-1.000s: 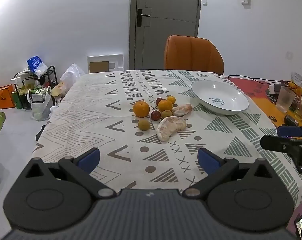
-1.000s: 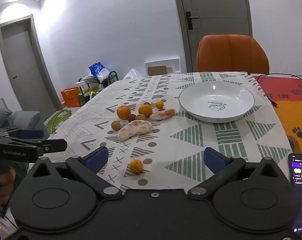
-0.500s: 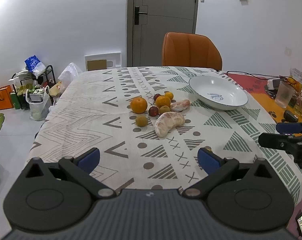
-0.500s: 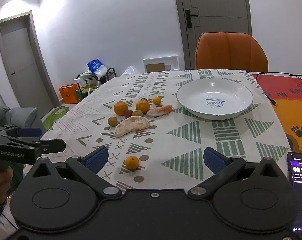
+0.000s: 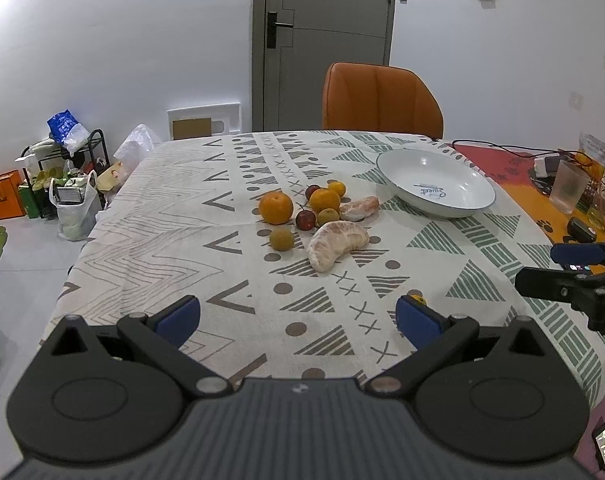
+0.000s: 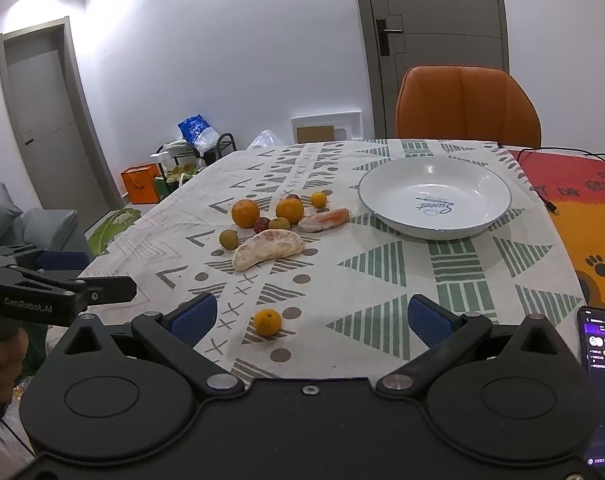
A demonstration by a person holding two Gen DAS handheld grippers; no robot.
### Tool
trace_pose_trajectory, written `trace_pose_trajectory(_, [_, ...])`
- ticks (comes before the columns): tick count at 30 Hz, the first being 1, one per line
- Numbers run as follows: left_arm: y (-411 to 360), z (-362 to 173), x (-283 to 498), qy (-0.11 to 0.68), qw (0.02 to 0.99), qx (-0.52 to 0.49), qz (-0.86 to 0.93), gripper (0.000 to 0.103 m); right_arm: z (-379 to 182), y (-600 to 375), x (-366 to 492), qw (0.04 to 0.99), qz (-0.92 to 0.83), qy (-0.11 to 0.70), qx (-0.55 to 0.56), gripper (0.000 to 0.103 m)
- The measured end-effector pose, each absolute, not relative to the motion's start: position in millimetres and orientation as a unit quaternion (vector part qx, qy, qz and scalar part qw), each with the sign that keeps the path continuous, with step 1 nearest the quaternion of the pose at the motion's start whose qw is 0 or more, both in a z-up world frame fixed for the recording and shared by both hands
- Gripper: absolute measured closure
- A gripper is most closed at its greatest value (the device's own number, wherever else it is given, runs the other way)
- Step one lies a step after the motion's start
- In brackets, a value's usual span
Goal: Organize fruits
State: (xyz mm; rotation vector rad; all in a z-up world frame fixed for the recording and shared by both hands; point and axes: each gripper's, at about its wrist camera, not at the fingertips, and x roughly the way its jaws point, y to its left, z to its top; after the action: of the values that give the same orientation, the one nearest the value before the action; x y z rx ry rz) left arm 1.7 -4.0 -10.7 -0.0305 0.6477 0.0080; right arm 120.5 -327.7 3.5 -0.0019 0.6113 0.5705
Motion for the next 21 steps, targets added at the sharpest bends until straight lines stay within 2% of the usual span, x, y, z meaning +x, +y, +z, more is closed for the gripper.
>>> trace_pose_trajectory(21, [-0.1, -12.5, 2.0, 0.318, 0.948, -0.017, 0.006, 0.000, 1.1, -323.2, 119.7, 0.912, 0.283, 0.296, -0.007, 0.000])
